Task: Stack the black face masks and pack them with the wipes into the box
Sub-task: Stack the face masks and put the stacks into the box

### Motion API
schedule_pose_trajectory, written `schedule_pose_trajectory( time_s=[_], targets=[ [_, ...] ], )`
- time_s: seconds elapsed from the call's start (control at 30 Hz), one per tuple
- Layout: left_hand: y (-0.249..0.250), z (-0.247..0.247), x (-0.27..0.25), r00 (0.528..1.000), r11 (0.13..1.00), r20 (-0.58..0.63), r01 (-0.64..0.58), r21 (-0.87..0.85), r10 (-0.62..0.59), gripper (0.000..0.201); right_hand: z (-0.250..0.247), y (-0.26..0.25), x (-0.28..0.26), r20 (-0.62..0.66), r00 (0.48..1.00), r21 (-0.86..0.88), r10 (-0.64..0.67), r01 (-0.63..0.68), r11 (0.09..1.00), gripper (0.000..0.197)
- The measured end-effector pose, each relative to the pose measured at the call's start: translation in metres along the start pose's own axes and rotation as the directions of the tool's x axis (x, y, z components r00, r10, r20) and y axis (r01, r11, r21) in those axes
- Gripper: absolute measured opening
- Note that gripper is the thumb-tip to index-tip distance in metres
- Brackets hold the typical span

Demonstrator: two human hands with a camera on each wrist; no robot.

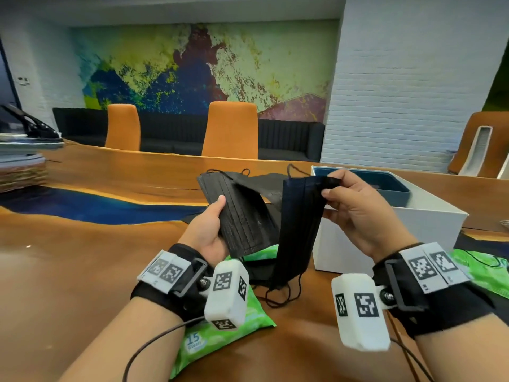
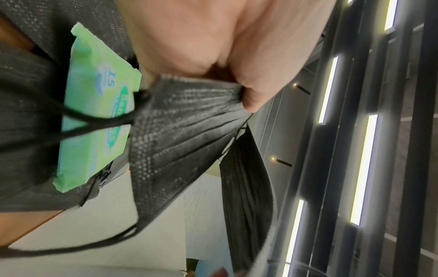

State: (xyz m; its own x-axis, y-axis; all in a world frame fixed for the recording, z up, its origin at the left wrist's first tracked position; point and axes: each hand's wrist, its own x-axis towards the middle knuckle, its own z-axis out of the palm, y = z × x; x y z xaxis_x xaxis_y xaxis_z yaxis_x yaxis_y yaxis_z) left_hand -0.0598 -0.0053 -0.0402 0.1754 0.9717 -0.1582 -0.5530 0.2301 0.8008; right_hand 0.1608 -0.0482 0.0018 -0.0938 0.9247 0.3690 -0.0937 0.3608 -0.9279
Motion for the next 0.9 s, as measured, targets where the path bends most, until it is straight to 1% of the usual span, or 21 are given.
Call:
schedule_pose_trajectory(
  time_s=[0.07, 0.17, 0.23, 0.3, 0.4, 0.53, 0.63, 0.7, 0.8, 0.9],
  targets=[
    [-0.001, 0.001, 0.001, 0.999, 0.999, 0.034, -0.009, -0.046, 0.010, 0.049, 0.004, 0.010, -0.001, 0.035, 0.997, -0.059, 0.072, -0.070, 0.996, 0.023],
    [-0.004, 0.003, 0.003, 0.996, 0.997, 0.087, -0.008, -0.071, 0.014, 0.053, 0.012, 0.026, -0.002, 0.070, 0.981, -0.116, 0.178, -0.170, 0.979, 0.021],
    [-0.005, 0.002, 0.003, 0.993, 0.998, 0.116, -0.009, -0.063, 0.016, 0.054, 0.017, 0.031, -0.002, 0.076, 0.973, -0.115, 0.220, -0.211, 0.971, 0.020],
    [-0.005, 0.003, 0.002, 0.988, 0.999, 0.146, -0.034, -0.041, 0.040, 0.049, 0.023, 0.029, -0.002, 0.087, 0.966, -0.080, 0.244, -0.237, 0.968, 0.018],
    [-0.004, 0.005, 0.000, 0.983, 0.994, 0.150, -0.108, -0.024, 0.110, 0.039, 0.026, 0.022, -0.002, 0.085, 0.968, -0.085, 0.236, -0.229, 0.970, 0.015],
    [0.003, -0.003, 0.003, 0.983, 0.986, 0.081, -0.166, 0.002, 0.165, 0.036, 0.016, 0.012, -0.001, -0.011, 0.978, -0.177, 0.206, -0.205, 0.963, 0.009],
    [0.003, -0.012, 0.008, 0.980, 0.979, 0.032, -0.196, 0.058, 0.194, 0.035, 0.004, 0.005, -0.002, -0.027, 0.981, -0.099, 0.192, -0.193, 0.976, 0.014],
    [-0.002, -0.013, 0.009, 0.979, 0.970, 0.022, -0.205, 0.129, 0.204, 0.035, 0.002, 0.002, -0.004, 0.005, 0.983, -0.012, 0.185, -0.185, 0.983, 0.014],
    [-0.013, -0.004, 0.004, 0.984, 0.946, 0.084, -0.177, 0.270, 0.160, 0.034, 0.007, 0.005, -0.004, 0.036, 0.981, 0.053, 0.189, -0.191, 0.980, 0.019],
    [-0.017, 0.008, -0.005, 0.980, 0.925, 0.167, -0.163, 0.343, 0.111, 0.032, 0.017, 0.012, -0.003, -0.015, 0.980, 0.054, 0.199, -0.198, 0.979, 0.019]
  ],
)
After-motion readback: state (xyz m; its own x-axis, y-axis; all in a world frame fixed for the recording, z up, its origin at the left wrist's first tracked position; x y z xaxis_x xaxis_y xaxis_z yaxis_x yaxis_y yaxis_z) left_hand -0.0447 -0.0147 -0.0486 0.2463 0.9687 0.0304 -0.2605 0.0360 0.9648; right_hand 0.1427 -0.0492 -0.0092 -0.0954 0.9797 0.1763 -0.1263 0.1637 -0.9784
